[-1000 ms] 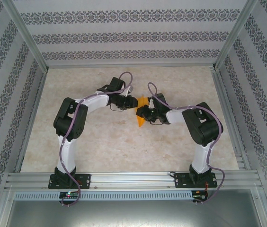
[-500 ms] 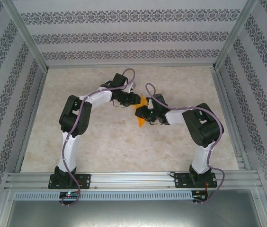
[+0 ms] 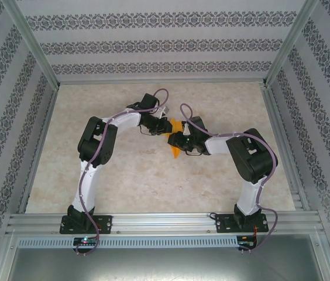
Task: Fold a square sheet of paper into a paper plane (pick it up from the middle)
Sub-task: Fourth fold the wing at the center of the table.
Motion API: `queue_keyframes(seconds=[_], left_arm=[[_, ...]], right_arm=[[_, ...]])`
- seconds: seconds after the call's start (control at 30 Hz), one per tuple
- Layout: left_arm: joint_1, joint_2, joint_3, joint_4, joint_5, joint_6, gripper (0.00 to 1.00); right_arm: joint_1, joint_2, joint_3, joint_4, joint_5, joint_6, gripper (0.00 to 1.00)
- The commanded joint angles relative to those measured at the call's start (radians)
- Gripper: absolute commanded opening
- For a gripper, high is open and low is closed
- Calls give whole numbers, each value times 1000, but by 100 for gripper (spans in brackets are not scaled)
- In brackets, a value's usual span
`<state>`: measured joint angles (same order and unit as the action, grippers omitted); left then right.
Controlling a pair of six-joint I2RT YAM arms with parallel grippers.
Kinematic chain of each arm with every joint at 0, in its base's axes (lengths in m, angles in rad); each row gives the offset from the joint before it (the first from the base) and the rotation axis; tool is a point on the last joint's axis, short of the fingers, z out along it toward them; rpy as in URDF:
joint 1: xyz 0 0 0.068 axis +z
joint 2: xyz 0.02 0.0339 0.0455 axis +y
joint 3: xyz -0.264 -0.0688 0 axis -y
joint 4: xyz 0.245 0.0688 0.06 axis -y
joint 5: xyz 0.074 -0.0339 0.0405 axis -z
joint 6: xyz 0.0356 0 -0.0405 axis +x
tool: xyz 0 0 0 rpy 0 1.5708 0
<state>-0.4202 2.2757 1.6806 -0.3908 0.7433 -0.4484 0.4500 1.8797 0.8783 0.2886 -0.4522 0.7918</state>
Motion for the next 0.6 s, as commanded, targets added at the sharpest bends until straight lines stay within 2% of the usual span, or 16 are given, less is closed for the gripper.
queue_keyframes(seconds=[0.0,0.57], left_arm=[[12,21,41,-63,-19,40,19],[17,100,133,-158,-106,112,7]], right_arm=[[8,25,-38,-123,53,-25,34],[9,7,-35,-113,31,-46,33]])
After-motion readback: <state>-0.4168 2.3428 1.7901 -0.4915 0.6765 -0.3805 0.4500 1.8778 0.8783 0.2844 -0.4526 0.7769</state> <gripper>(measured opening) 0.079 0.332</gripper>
